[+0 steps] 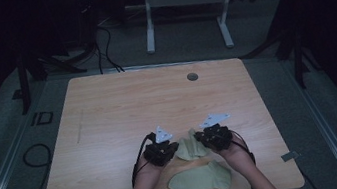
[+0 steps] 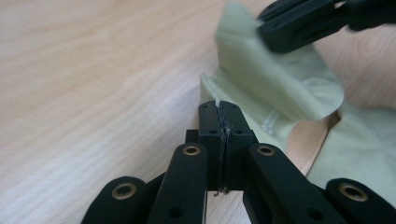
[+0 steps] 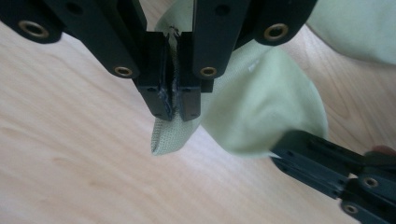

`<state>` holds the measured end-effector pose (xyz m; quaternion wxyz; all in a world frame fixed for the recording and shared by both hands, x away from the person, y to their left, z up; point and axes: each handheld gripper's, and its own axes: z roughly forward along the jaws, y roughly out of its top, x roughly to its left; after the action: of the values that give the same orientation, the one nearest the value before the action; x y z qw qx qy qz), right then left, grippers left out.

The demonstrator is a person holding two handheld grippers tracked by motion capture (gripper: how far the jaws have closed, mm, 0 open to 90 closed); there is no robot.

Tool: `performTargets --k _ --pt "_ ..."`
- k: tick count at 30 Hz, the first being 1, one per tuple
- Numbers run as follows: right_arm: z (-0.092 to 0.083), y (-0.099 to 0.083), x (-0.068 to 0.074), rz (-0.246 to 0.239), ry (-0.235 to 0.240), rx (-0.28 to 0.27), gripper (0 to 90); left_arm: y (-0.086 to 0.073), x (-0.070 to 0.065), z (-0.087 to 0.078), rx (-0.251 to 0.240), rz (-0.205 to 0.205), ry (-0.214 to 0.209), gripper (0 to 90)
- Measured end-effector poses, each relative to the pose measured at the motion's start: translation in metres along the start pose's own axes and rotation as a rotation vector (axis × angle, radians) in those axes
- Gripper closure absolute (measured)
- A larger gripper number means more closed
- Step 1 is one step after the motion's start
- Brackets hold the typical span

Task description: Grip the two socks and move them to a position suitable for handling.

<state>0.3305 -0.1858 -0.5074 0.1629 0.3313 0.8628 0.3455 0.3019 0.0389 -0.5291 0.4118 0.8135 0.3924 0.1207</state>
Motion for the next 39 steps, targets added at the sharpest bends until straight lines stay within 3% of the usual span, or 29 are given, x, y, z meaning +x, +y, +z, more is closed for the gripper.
performTargets --k 4,10,16,21,22,24,26,28,31,34,39 --pt "-0.018 0.000 -0.008 0.018 -0.018 -0.037 85.3 0.001 -0.004 -0.015 -0.031 0.010 0.032 88.5" --pt "-0.027 -0.017 -0.021 0.075 -0.042 -0.028 85.1 -0.010 0.000 -0.023 -0.049 0.003 0.057 88.5" --pt "-0.015 -0.035 -0.030 0.119 -0.033 0.010 84.8 -0.022 0.012 -0.008 -0.021 -0.034 0.045 88.4" --pt "0.003 -0.044 -0.030 0.127 -0.034 0.059 83.7 -0.028 0.012 0.006 0.030 -0.033 0.019 87.9" --pt "0.005 -0.045 -0.031 0.133 -0.033 0.066 80.3 -0.029 0.013 0.007 0.030 -0.029 0.005 86.3" --pt "0.005 -0.046 -0.032 0.140 -0.041 0.071 68.9 -0.028 0.014 0.004 0.000 -0.027 0.021 74.1" --pt "0.001 -0.043 -0.032 0.143 -0.040 0.060 65.5 -0.025 0.015 -0.004 -0.044 -0.040 0.035 68.2" --pt "-0.006 -0.040 -0.030 0.127 -0.044 0.043 65.1 -0.021 0.011 -0.012 -0.074 -0.028 0.038 68.6" --pt "-0.012 -0.036 -0.025 0.124 -0.026 0.017 71.9 -0.016 -0.003 -0.016 -0.084 0.038 0.034 79.9" --pt "-0.010 -0.037 -0.020 0.120 -0.006 0.019 80.9 -0.016 -0.014 -0.008 -0.039 0.056 0.003 87.9" --pt "0.000 -0.046 -0.013 0.101 -0.003 0.052 82.5 -0.023 -0.017 0.013 0.027 0.054 -0.009 89.2"
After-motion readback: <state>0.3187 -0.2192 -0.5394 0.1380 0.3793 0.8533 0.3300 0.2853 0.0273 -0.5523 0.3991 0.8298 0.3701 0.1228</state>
